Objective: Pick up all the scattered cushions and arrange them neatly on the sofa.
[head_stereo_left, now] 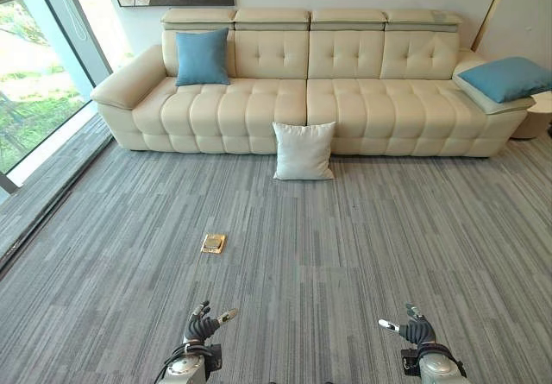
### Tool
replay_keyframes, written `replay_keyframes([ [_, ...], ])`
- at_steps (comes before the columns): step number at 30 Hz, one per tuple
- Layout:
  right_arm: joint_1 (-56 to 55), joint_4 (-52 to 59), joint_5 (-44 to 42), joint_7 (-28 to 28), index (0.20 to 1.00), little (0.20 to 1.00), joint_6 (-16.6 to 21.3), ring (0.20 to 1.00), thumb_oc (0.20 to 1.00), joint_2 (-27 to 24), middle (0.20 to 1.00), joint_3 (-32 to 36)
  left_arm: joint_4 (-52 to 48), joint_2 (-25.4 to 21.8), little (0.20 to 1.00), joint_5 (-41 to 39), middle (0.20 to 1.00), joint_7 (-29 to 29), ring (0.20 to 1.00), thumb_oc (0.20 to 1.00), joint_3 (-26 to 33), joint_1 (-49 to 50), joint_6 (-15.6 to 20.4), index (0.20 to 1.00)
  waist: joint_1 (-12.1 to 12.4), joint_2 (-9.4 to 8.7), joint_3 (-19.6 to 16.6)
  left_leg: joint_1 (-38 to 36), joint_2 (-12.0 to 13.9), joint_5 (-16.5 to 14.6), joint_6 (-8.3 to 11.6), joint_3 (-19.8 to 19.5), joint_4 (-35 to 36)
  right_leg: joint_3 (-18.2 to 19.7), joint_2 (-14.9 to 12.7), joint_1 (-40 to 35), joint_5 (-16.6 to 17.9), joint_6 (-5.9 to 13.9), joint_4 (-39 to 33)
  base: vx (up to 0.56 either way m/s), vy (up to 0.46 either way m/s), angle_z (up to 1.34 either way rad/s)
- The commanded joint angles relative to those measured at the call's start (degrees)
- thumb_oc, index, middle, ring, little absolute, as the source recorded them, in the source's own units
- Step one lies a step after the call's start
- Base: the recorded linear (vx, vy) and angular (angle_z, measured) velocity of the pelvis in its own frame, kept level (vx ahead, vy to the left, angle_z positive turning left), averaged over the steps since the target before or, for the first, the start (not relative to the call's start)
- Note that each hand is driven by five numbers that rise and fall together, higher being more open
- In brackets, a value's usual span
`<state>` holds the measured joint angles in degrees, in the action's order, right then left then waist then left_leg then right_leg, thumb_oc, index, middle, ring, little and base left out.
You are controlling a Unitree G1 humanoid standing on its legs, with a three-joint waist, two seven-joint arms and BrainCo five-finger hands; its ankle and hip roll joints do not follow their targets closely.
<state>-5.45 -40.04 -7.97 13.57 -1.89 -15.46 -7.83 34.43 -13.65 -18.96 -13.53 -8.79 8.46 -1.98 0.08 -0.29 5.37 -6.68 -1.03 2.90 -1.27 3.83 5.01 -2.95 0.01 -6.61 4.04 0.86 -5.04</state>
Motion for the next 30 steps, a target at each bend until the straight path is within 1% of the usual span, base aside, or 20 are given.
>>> replay_keyframes([
  [1, 1.6, 0.7, -1.2, 0.5, 1.0, 1.0, 0.6, 1.0, 1.0, -0.7, 1.0, 1.4, 1.3, -0.4, 1.0, 2.0, 1.0, 0.1, 1.0, 1.0, 0.9, -2.8, 1.2, 1.0, -1.1, -0.37, 0.7, -1.5, -0.2, -5.1, 2.07, 0.1, 0.0, -1.9, -0.7, -1.6, -7.2, 2.74, 0.0, 0.0, 0.0, 0.0],
  [9, 1.6, 0.9, -1.1, 0.5, 1.0, 1.0, 0.5, 1.0, 1.0, -0.8, 1.0, 1.3, 1.3, -0.5, 1.0, 1.6, 1.0, 0.0, 1.0, 1.0, 1.0, -2.5, 1.0, 1.0, -1.1, -0.46, 0.9, -1.4, -0.1, -5.0, 2.15, -0.2, 0.0, -2.3, -0.7, -1.7, -7.4, 2.66, 0.0, 0.0, 0.0, 0.0],
  [14, 1.5, 1.8, -0.8, 0.3, 1.0, 1.0, 0.2, 1.0, 1.0, -1.1, 1.0, 1.1, 0.1, -1.0, 1.0, 1.5, 1.0, 0.1, 1.0, 1.0, 1.2, -2.6, 1.1, 1.0, -1.1, -0.39, 1.8, 0.1, 0.0, -4.5, 2.21, -0.5, 0.0, -2.6, -0.8, -0.3, -7.2, 2.66, 0.0, 0.0, 0.0, 0.0],
  [18, 1.8, 2.5, -0.4, 0.1, 1.0, 1.0, 0.2, 1.0, 1.0, -1.6, 1.0, 0.7, 0.3, -1.7, 1.0, 1.0, 1.0, 0.0, 1.0, 1.0, 1.5, -2.9, 1.2, 1.0, -1.0, -0.45, 3.1, 2.4, 0.1, -3.7, 2.33, -0.8, 0.0, -3.1, -0.7, 1.7, -6.8, 2.59, 0.0, 0.0, -0.005, 0.03],
  [23, 2.5, 3.4, -0.8, 0.4, 1.0, 1.0, 0.0, 1.0, 1.0, -2.5, 1.0, 1.4, 0.5, -2.0, 1.0, 1.2, 1.0, -0.3, 1.0, 1.0, 1.9, -1.7, 1.3, 1.0, -0.7, 0.19, 5.6, 7.1, -0.4, -2.4, 1.89, -1.0, 0.0, -3.5, -1.1, 6.2, -5.7, 2.69, 0.0, 0.0, 0.016, 0.05],
  [27, 2.9, 3.4, -1.1, 0.7, 1.0, 1.0, 0.3, 1.0, 1.0, -3.0, 1.0, 1.8, 0.9, -1.8, 1.0, 1.1, 1.0, -0.6, 1.0, 1.0, 2.3, -1.5, 1.8, 1.0, -0.4, 0.41, 6.7, 8.7, -0.8, -2.1, 1.56, -1.2, 0.0, -3.7, -1.4, 7.5, -5.7, 2.7, 0.0, 0.07, 0.063, 0.02],
  [30, 3.3, 3.2, -1.2, 0.7, 1.0, 1.0, 0.6, 1.0, 1.0, -3.3, 1.0, 1.9, 1.5, -2.1, 1.0, 1.0, 1.0, -0.9, 1.0, 1.0, 2.4, -1.9, 2.3, 1.0, 0.0, 0.19, 7.2, 8.9, -1.2, -2.3, 1.04, -1.7, 0.0, -4.1, -1.6, 7.5, -6.0, 2.53, 0.1, 0.1, 0.078, 0.03],
])
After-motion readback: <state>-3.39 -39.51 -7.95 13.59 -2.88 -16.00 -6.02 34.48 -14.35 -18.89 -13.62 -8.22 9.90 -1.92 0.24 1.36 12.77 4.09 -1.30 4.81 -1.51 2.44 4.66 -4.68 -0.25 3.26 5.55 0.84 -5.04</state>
